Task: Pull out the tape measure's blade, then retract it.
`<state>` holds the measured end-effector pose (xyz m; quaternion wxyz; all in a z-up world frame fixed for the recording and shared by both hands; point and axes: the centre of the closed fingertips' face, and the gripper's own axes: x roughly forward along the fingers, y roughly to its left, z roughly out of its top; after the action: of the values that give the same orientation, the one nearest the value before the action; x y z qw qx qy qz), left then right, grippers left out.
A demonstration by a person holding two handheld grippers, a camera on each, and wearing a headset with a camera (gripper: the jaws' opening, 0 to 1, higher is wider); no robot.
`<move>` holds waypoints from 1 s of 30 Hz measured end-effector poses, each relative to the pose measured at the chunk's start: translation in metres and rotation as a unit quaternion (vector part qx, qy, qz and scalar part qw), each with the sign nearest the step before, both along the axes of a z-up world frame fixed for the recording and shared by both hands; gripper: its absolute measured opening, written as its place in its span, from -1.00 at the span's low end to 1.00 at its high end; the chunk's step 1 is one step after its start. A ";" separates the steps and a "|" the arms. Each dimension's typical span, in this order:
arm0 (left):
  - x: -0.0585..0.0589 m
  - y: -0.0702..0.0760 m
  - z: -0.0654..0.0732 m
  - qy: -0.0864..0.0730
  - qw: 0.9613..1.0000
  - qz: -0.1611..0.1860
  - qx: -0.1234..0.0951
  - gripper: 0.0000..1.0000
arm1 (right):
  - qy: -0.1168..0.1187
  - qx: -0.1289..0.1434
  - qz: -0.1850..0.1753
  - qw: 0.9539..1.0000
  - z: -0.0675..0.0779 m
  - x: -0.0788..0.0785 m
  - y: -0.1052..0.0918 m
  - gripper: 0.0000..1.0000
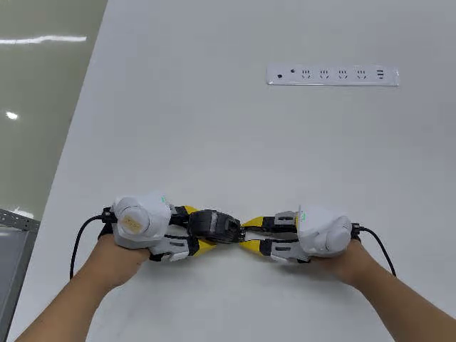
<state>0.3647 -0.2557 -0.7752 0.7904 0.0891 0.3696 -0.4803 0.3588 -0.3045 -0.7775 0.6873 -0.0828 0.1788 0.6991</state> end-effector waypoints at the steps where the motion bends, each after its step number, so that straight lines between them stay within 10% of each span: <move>1: 0.000 0.000 0.000 0.000 1.000 0.000 0.000 -0.30 | -0.003 0.000 0.001 1.000 0.000 0.000 0.000 -0.69; 30: 0.000 0.001 -0.001 0.001 1.000 0.002 0.001 -0.32 | 0.005 0.003 -0.007 1.000 -0.002 0.003 0.002 -0.75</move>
<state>0.3647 -0.2550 -0.7764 0.7910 0.0888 0.3709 -0.4785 0.3622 -0.3021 -0.7798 0.6914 -0.0760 0.1807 0.6953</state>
